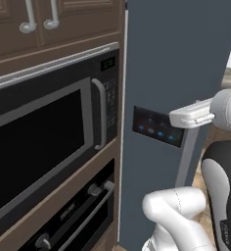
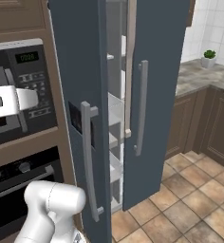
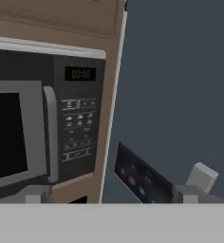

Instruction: Take the lemon and orange from the second highest rack and move them to the highest rack where the bell pepper and steak are located, to maximize freezer space. Close the freezer door after rearranging.

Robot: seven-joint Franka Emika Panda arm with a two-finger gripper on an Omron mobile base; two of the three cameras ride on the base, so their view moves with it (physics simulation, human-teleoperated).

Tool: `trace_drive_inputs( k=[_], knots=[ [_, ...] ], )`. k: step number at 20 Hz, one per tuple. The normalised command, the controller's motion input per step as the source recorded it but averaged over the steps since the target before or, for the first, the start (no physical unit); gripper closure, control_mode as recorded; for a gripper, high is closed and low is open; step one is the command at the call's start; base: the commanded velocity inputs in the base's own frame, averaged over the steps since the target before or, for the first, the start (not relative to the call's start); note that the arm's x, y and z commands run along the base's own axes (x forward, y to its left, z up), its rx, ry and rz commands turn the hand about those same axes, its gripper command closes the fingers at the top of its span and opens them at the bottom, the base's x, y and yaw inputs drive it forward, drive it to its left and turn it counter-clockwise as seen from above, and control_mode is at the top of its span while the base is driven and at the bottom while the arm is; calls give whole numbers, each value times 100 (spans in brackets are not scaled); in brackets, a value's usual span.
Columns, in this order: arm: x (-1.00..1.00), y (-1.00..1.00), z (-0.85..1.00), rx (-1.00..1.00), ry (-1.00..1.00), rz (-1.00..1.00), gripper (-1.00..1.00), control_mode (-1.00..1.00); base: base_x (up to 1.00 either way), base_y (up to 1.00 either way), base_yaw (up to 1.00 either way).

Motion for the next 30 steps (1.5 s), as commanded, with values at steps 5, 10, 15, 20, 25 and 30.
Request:
trace_drive_inputs(
  k=[5,10,15,20,25,30],
  knots=[
    [51,-1,0,0,0,-7,-100,-100,11,0,-3],
    [82,0,0,0,0,-19,-100,-100,0,0,0],
    [54,-42,-3,2,-4,3,-100,-100,0,0,0],
    [4,-67,-2,6,-15,8,-100,-100,0,0,0],
    [34,-28,-4,4,-3,7,-100,-100,0,0,0],
    [52,0,-3,0,-1,0,-100,-100,0,0,0]
  ],
)
